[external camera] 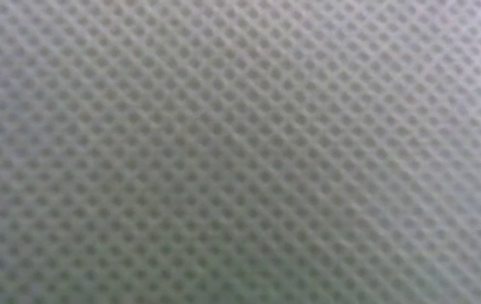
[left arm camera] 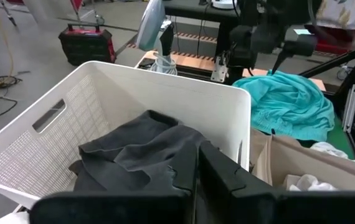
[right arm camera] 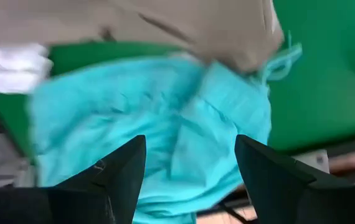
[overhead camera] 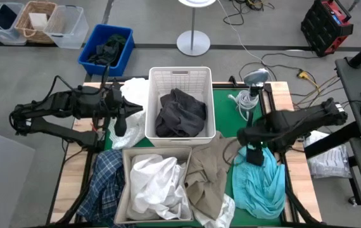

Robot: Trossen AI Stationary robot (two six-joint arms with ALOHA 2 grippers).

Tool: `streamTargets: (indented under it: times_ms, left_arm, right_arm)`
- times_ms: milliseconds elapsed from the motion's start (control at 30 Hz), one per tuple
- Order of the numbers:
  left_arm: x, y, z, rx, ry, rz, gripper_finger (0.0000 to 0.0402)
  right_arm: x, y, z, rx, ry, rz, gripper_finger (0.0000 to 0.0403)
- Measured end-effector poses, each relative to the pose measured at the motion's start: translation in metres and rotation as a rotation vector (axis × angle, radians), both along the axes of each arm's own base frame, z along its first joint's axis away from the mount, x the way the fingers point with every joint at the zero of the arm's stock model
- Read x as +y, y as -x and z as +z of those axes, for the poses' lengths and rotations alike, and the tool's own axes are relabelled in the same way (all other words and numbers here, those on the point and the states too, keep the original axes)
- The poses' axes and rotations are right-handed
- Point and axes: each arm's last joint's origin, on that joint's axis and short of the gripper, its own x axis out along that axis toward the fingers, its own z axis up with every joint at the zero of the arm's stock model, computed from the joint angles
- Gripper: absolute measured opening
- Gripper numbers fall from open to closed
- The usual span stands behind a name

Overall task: Sort clothes
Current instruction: Put the blue short pants into the white bin

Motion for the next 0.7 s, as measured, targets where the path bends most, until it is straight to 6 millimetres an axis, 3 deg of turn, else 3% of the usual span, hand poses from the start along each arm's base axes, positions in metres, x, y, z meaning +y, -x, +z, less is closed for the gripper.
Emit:
streamTargets:
  times_ms: [133, 267, 533, 700]
  left_arm:
    - [0.0, -0.004, -0.001, -0.002, 0.006, 0.002, 0.0]
    - [0.0, -0.007, 0.0, -0.012, 0.006, 0.002, 0.0]
    - [0.0, -0.007, 0.004, -0.056, 0.01, 0.003, 0.0]
    - [0.0, -0.007, 0.004, -0.06, 0.01, 0.003, 0.0]
  right_arm:
    - [0.009, 0.011, -0.028, 0.089, 0.031, -0.017, 0.024]
    - [0.014, 0.018, -0.053, 0.027, 0.023, -0.042, 0.0244]
    - [0.009, 0.036, -0.099, 0.082, 0.065, -0.093, 0.0245]
    - [0.009, 0.036, -0.124, 0.099, 0.045, -0.1, 0.0247]
